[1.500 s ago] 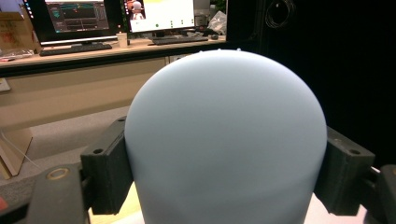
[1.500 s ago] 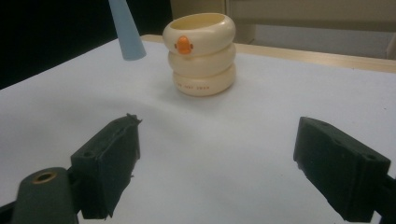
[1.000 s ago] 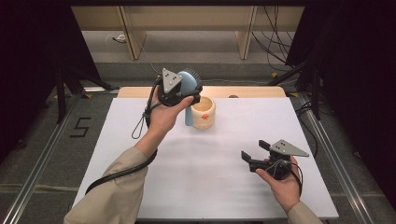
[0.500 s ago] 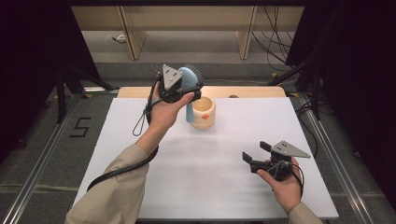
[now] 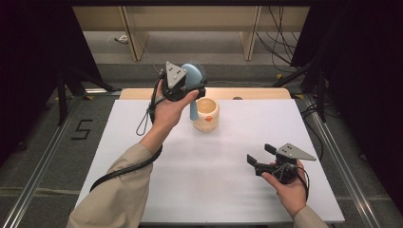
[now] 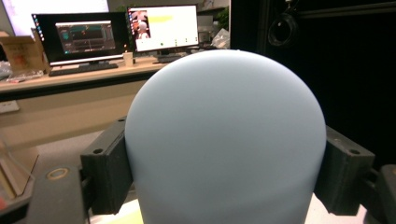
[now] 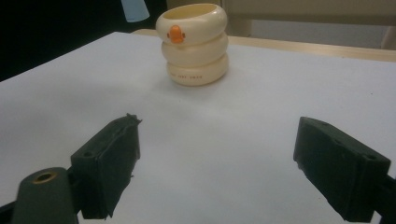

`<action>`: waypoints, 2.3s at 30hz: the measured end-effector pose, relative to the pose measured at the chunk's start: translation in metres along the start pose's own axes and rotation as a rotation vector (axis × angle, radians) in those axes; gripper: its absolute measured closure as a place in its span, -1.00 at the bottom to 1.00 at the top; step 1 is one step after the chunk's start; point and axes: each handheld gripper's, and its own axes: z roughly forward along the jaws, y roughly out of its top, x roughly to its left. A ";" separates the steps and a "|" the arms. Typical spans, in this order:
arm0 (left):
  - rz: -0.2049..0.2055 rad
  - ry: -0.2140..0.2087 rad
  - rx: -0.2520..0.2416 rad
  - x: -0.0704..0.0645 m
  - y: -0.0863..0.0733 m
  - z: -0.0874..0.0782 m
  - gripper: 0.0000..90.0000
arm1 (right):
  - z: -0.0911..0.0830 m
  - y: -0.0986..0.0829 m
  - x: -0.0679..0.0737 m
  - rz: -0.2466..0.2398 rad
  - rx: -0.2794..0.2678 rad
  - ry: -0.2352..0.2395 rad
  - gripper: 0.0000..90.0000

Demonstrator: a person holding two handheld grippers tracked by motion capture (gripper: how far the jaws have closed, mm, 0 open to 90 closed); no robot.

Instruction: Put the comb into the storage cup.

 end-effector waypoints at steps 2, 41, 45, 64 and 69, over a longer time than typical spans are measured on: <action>0.003 -0.001 0.000 -0.001 0.001 0.001 -0.57 | 0.000 0.000 0.000 0.001 -0.002 0.000 -0.65; 0.002 -0.046 -0.032 -0.010 0.003 0.022 -0.57 | -0.002 -0.001 -0.001 0.009 -0.003 0.000 -0.65; -0.003 -0.052 -0.030 -0.012 0.002 0.025 -0.57 | -0.003 -0.001 -0.001 0.009 -0.005 -0.003 -0.65; 0.018 -0.034 -0.042 -0.013 0.001 0.039 -0.57 | -0.004 -0.002 -0.001 0.014 -0.006 -0.001 -0.65; 0.011 -0.030 -0.047 -0.012 -0.002 0.041 -0.57 | -0.004 -0.002 -0.001 0.010 -0.005 -0.001 -0.65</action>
